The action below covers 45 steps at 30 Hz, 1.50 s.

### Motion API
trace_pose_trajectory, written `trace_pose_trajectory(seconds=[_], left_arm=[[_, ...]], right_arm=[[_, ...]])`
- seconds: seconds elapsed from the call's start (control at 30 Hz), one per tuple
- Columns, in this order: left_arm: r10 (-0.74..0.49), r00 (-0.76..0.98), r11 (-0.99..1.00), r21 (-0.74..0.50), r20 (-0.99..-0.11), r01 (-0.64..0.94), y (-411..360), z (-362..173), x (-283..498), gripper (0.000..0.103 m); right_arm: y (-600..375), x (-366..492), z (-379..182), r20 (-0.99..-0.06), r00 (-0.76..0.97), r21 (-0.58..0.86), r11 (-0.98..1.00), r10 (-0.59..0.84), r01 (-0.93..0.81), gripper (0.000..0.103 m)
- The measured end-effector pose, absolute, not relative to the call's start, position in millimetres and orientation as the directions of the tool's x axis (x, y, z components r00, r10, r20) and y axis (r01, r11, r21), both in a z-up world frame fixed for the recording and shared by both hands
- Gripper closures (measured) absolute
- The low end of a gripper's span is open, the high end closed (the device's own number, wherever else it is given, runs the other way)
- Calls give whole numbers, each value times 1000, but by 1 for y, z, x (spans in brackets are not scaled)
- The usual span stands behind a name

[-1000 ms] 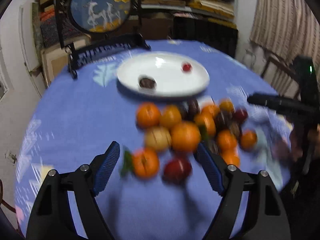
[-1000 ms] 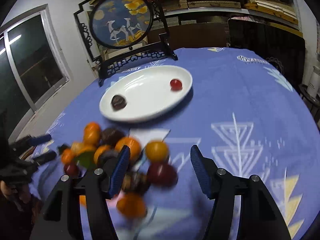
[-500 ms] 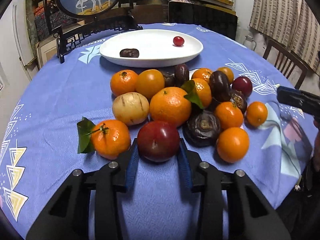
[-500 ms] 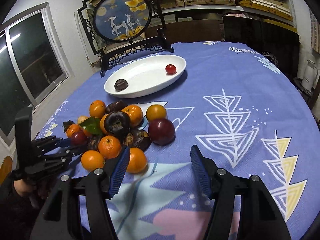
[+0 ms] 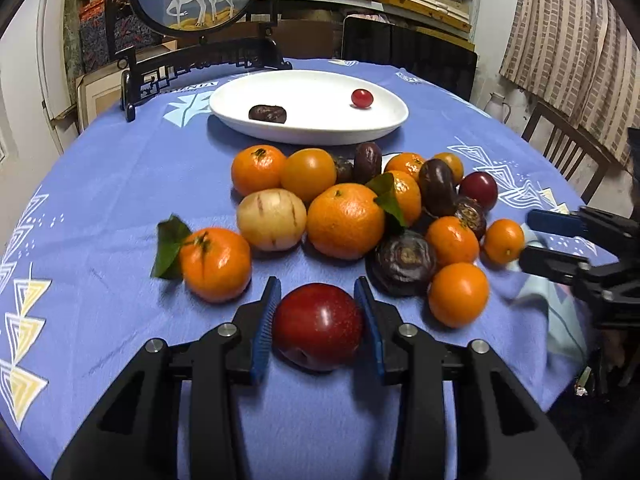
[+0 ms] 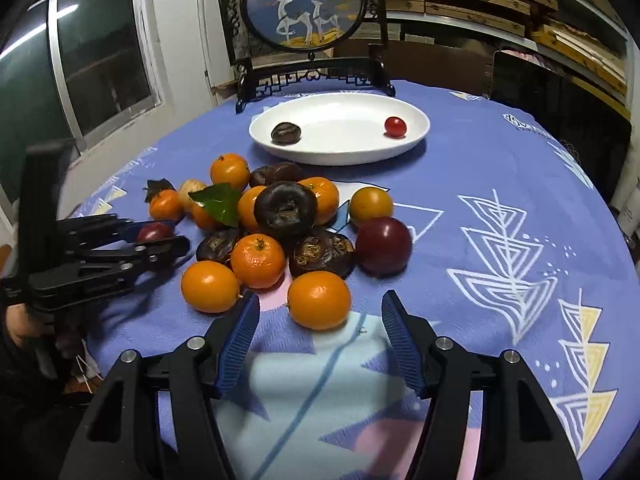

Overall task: Organize fruits
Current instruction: 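Grasp a red plum with the left tool while the right tool grasps a tangerine, then lower the plum and tangerine onto the white plate and open both tools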

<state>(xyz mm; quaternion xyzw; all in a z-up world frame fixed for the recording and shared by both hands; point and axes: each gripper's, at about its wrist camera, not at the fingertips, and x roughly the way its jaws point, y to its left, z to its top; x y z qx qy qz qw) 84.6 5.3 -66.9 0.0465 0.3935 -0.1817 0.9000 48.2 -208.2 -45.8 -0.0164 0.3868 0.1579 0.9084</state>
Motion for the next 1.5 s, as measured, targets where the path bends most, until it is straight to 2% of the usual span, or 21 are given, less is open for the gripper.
trace_pose_trajectory(seconds=[0.1, 0.13, 0.23, 0.27, 0.57, 0.73, 0.97, 1.3, 1.37, 1.43, 1.5], left_arm=[[-299, 623, 930, -74, -723, 360, 10, -65, 79, 66], [-301, 624, 930, -76, -721, 360, 11, -64, 77, 66], [-303, 628, 930, -80, -717, 357, 14, -61, 75, 66], [-305, 628, 930, -82, -716, 357, 15, -61, 74, 66], [-340, 646, 918, -94, -683, 384, 13, -40, 70, 66], [-375, 639, 905, -117, -671, 408, 6, -17, 96, 66], [-382, 642, 901, -114, -665, 418, -26, 7, 176, 66], [-328, 566, 913, -101, -756, 394, -63, -18, 280, 65], [-311, 538, 919, -105, -783, 379, -66, -26, 293, 65], [-310, 516, 923, -122, -799, 365, -65, -32, 300, 62], [-313, 532, 928, -133, -787, 349, -60, -28, 298, 48]], right_arm=[[-202, 57, -53, -722, 639, 88, 951, 266, -297, 39], [-201, 60, -56, -730, 629, 96, 951, 268, -294, 43], [-202, 68, -65, -751, 588, 151, 945, 300, -290, 65], [-203, 66, -64, -742, 598, 153, 945, 303, -289, 66], [-223, 54, -39, -681, 596, 295, 904, 426, -308, 66], [-234, 68, -7, -641, 629, 308, 898, 440, -314, 66], [-240, 154, 24, -628, 642, 328, 897, 441, -295, 66], [-234, 276, -5, -675, 617, 363, 910, 406, -202, 66], [-230, 293, -11, -685, 613, 358, 915, 394, -188, 62], [-230, 304, -14, -691, 611, 364, 916, 386, -167, 58], [-229, 303, -12, -685, 622, 359, 919, 379, -164, 58]])
